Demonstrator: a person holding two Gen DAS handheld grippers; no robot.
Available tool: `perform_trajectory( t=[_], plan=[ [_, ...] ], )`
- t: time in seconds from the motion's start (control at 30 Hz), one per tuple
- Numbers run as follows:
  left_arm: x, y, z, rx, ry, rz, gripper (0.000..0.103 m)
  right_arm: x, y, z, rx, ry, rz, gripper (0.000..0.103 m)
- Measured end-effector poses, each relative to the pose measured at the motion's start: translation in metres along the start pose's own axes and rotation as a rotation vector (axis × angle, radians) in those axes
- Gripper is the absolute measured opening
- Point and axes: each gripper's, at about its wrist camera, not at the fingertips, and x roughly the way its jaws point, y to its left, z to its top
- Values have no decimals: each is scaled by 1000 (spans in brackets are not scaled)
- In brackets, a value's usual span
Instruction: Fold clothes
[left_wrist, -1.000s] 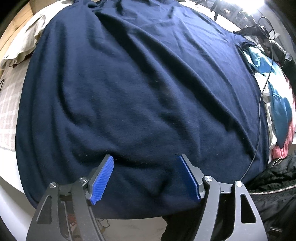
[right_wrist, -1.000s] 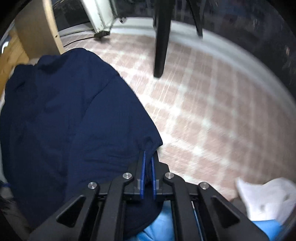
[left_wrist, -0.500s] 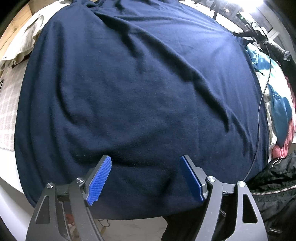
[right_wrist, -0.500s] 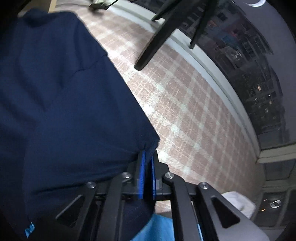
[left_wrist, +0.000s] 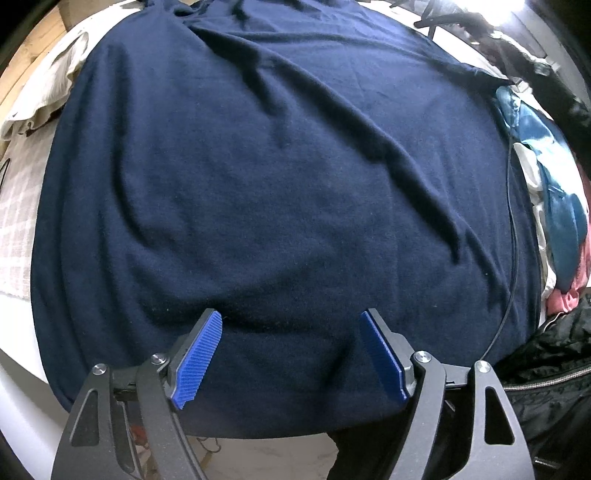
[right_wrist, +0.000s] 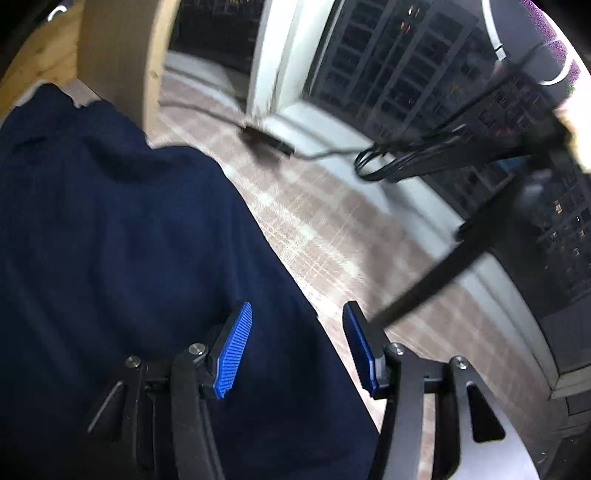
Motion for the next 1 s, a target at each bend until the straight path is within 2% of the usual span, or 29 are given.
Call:
perform_trajectory(
  t=[0.07, 0.13, 0.17, 0.2, 0.27, 0.3, 0.37, 0.47, 0.57, 0.63, 0.67, 0.7, 0.73, 0.87, 1.0],
  plan=[
    [-1, -7, 12, -3, 4, 3, 75, 11, 0, 0, -1, 26, 2, 56],
    [-1, -6, 13, -6, 5, 5, 75, 10, 0, -2, 0, 24, 33, 55],
    [-2, -4, 12, -7, 5, 6, 75, 9, 0, -3, 0, 23, 49, 38],
    [-3, -3, 11, -8, 5, 7, 76, 8, 0, -4, 0, 22, 64, 7],
    [-6, -6, 10, -9, 7, 10, 76, 6, 0, -6, 0, 20, 96, 8],
    [-6, -9, 10, -10, 8, 12, 76, 3, 3, -7, -31, 18, 65, 8],
    [-2, -18, 18, -10, 12, 14, 76, 0, 3, -8, -56, 21, -70, 8],
    [3, -32, 29, -10, 17, 18, 77, 6, -1, -9, -41, 14, -88, 8],
    [5, -33, 31, -14, 17, 13, 77, 11, 23, -10, -145, -3, -191, 9],
    [5, -32, 32, -18, 17, 8, 76, 10, 29, -5, -161, 6, -216, 16],
    [2, -30, 31, -26, 17, 4, 76, 8, 29, -2, -157, 20, -218, 30],
    [0, -28, 31, -33, 16, -1, 72, -1, 26, -4, -146, 18, -208, 56],
    [-2, -26, 30, -40, 15, -6, 67, -13, 23, -9, -130, 7, -191, 63],
    [-14, -18, 28, -66, -5, -12, 64, -74, 16, -14, -70, -82, -165, 65],
    [-28, -15, 24, -60, -69, -73, 64, -154, 14, -41, 41, -148, 26, 65]
  ],
)
